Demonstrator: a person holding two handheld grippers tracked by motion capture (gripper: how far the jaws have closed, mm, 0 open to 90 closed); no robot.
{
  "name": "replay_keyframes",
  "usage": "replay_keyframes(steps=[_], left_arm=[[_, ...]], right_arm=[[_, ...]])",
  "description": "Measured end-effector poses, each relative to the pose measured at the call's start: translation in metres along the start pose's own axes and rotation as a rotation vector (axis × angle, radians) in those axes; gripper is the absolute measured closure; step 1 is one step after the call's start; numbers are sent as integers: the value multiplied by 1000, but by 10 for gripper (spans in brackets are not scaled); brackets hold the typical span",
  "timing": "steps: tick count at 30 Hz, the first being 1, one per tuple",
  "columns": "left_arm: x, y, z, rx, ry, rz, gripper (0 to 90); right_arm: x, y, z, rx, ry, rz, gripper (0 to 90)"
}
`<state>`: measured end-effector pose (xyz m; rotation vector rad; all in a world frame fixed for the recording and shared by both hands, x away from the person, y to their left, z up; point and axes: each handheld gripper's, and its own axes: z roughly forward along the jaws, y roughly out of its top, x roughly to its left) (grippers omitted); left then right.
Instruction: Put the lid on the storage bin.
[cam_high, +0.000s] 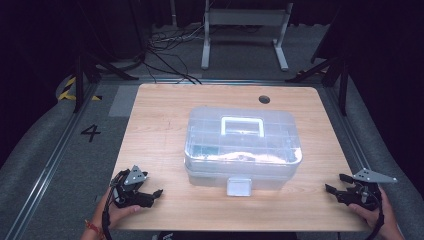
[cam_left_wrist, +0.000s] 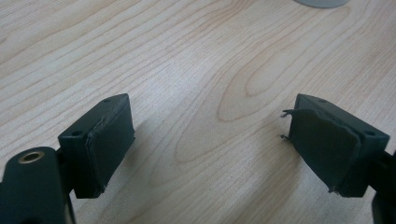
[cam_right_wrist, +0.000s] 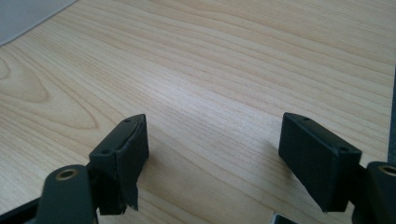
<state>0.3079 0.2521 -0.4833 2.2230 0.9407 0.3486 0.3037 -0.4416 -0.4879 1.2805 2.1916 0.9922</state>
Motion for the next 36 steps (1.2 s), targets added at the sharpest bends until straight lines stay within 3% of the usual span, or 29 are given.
replay_keyframes(steps=[36], left_arm=[[0, 0, 0, 0, 0, -1, 145]], right_arm=[[1, 0, 1, -1, -14, 9, 233]])
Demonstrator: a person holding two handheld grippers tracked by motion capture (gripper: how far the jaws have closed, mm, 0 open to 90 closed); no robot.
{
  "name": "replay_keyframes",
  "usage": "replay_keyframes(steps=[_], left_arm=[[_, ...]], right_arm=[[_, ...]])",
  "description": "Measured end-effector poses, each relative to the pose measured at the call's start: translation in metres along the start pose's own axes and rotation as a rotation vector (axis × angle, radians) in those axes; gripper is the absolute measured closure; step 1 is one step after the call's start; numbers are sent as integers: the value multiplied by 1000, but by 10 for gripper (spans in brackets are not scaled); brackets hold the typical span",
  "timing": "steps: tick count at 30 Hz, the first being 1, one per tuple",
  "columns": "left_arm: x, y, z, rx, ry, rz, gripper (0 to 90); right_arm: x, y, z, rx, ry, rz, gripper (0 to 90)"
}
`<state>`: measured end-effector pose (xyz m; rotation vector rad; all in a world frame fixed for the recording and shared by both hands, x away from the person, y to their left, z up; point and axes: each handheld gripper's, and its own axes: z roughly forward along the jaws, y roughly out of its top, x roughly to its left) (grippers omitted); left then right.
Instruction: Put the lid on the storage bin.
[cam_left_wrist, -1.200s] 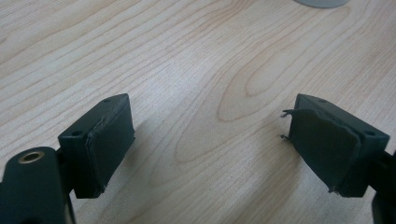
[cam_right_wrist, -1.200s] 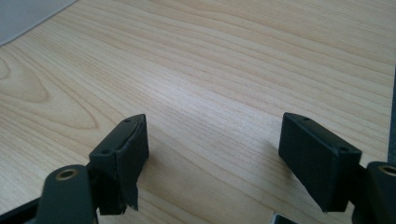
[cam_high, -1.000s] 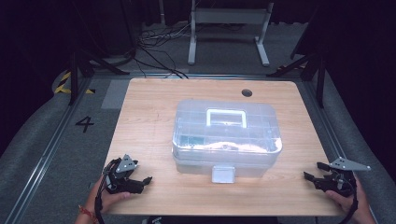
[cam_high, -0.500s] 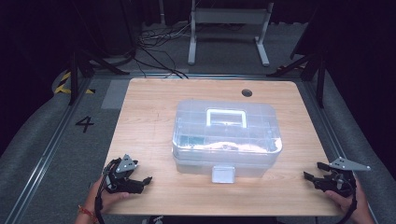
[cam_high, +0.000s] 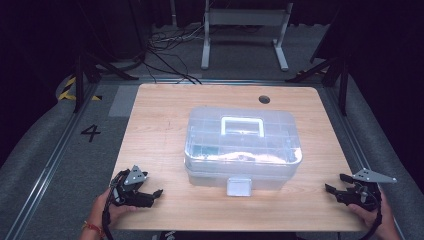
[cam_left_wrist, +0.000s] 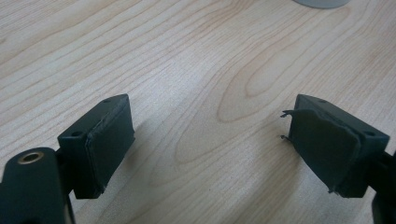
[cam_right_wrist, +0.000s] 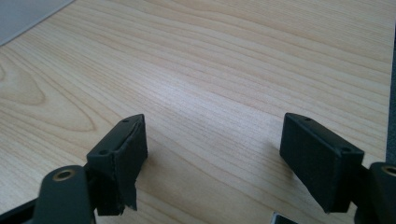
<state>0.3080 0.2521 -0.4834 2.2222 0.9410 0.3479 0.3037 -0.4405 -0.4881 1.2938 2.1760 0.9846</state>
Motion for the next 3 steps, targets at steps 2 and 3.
replay_keyframes(steps=[2, 3], left_arm=[[0, 0, 0, 0, 0, 0, 145], [0, 0, 0, 0, 0, 0, 145]], right_arm=[[0, 0, 0, -1, -1, -2, 233], [0, 0, 0, -1, -1, -1, 233]])
